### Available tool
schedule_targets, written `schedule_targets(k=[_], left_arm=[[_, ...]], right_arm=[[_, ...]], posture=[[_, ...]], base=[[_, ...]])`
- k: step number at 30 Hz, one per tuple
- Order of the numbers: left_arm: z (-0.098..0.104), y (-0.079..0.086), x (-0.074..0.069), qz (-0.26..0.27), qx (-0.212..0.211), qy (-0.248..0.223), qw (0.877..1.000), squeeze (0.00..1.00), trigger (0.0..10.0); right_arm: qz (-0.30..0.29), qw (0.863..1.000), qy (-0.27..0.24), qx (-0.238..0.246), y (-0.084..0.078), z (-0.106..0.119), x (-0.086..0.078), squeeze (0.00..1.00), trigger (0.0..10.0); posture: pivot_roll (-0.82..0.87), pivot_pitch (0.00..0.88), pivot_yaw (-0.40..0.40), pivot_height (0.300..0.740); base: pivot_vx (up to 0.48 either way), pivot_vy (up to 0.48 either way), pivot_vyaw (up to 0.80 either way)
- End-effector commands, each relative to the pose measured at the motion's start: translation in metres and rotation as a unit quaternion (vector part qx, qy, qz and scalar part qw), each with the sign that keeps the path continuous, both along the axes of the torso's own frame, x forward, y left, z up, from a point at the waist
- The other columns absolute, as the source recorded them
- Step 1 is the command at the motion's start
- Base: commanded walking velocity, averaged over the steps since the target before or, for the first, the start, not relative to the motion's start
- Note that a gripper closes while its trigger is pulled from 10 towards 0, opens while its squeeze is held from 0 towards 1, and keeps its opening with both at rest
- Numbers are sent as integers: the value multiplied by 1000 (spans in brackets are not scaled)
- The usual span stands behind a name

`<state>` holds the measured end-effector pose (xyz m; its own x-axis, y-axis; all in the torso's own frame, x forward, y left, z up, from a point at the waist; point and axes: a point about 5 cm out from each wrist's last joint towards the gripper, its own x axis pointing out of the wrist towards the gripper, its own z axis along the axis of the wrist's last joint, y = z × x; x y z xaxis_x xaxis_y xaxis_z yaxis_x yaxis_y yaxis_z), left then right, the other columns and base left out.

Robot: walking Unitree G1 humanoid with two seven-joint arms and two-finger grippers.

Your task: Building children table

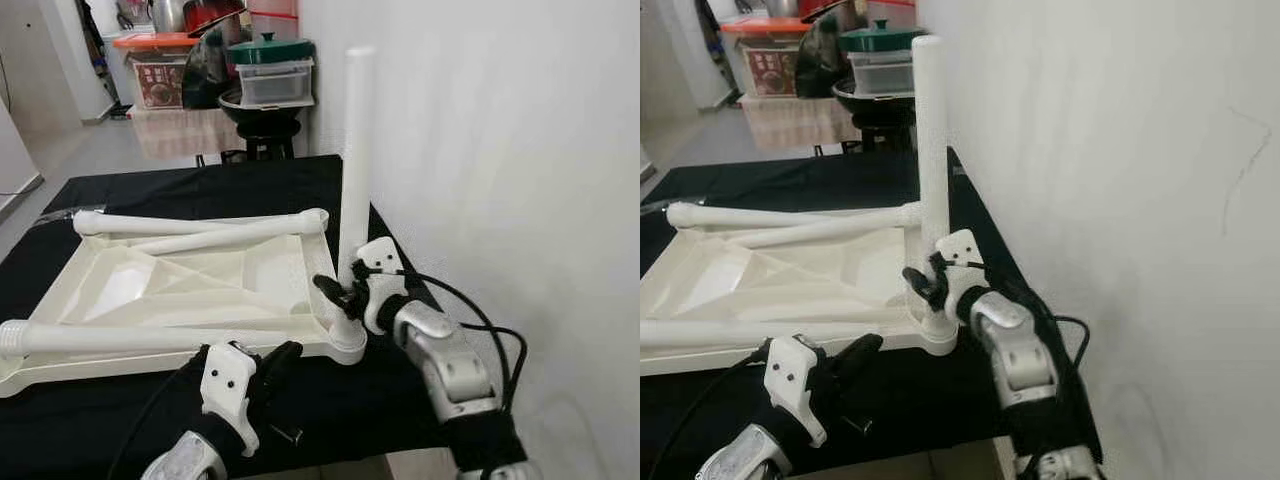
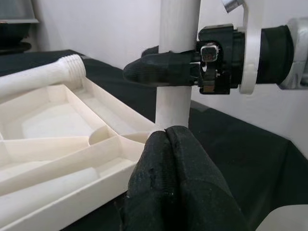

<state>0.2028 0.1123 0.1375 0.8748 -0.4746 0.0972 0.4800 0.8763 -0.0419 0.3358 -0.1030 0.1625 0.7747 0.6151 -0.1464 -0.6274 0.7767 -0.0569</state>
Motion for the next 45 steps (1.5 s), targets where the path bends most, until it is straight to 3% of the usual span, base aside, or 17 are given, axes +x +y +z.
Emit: schedule_targets(k=[1, 2, 3, 5, 9, 10, 12, 22, 29, 30, 32, 33, 34, 36, 41, 42, 45], left_arm=[[-1, -1, -1, -6, 6, 3, 1000, 0, 10000], [-1, -1, -1, -9, 5, 3, 1000, 0, 10000], [-1, -1, 0, -8, 3, 4, 1000, 0, 10000], [-4, 0, 1, 0, 0, 8, 1000, 0, 10000], [-5, 0, 1, 4, -2, 9, 1000, 0, 10000], [-5, 1, 2, 6, -3, 9, 1000, 0, 10000], [-4, 1, 1, 6, -5, 7, 1000, 0, 10000], [-3, 2, 0, 12, -5, 3, 1000, 0, 10000], [-1, 3, 0, 16, -5, 1, 1000, 0, 10000], [0, 4, 0, 17, -5, -1, 1000, 0, 10000], [0, 4, 0, 17, -5, -1, 1000, 0, 10000], [1, 5, -1, 18, -5, -3, 1000, 0, 10000], [3, 6, 0, 20, -3, -5, 1000, 0, 10000], [5, 7, 0, 24, -4, -9, 1000, 0, 10000], [4, 4, 1, 14, -8, -9, 1000, 0, 10000], [4, 4, 1, 12, -8, -9, 1000, 0, 10000], [4, 4, 1, 13, -9, -9, 1000, 0, 10000]], right_arm=[[18, 1000, -9, 10, 1, 6, 2, 1000, 10000], [65, 998, -21, 6, 0, 12, 3, 718, 10000], [125, 992, -28, -5, 0, 17, 2, 0, 10000], [209, 977, -31, -22, 0, 21, 1, 0, 10000], [229, 973, -30, -26, 0, 22, 1, 0, 10000], [254, 966, -32, -30, -1, 23, 3, 0, 9059], [284, 959, -18, -24, -7, 27, 11, 0, 0], [292, 956, 13, -16, -25, 26, 21, 0, 0], [165, 984, 59, -37, -44, -9, 13, 0, 0], [-6, 997, 70, -21, -35, -23, 13, 0, 0], [-6, 997, 70, -21, -35, -23, 13, 0, 0], [-149, 984, 96, 10, -31, -33, 7, 0, 0], [-143, 979, 139, 51, -4, -41, -16, 0, 0], [-47, 990, 130, 35, 31, -38, -41, 0, 0], [-36, 993, 113, 9, 26, -38, -23, 0, 0], [-43, 993, 111, 15, 25, -37, -17, 0, 10000], [-51, 992, 113, 25, 25, -36, -13, 0, 10000]], posture=[[40, 0, -34, 740], [42, 0, -35, 740], [42, 0, -31, 740], [43, 0, -21, 740], [43, 0, -21, 740], [49, 0, -24, 740], [54, 0, -27, 740], [66, 0, -31, 740], [62, 0, -45, 740], [72, 0, -48, 740], [72, 0, -48, 740], [72, 0, -48, 740], [79, 11, -40, 740], [59, 0, -25, 740], [64, 0, -35, 740], [64, 0, -35, 740], [63, 0, -34, 740]], base=[[0, 0, 0], [0, 0, 0], [0, 0, 0], [0, 0, 0], [0, 0, 0], [0, 0, 0], [0, 0, 0], [0, 0, 0], [0, 0, 0], [0, 0, 0], [0, 0, 0], [0, 0, 0], [0, 0, 0], [0, 0, 0], [0, 0, 0], [0, 0, 0], [0, 0, 0]])
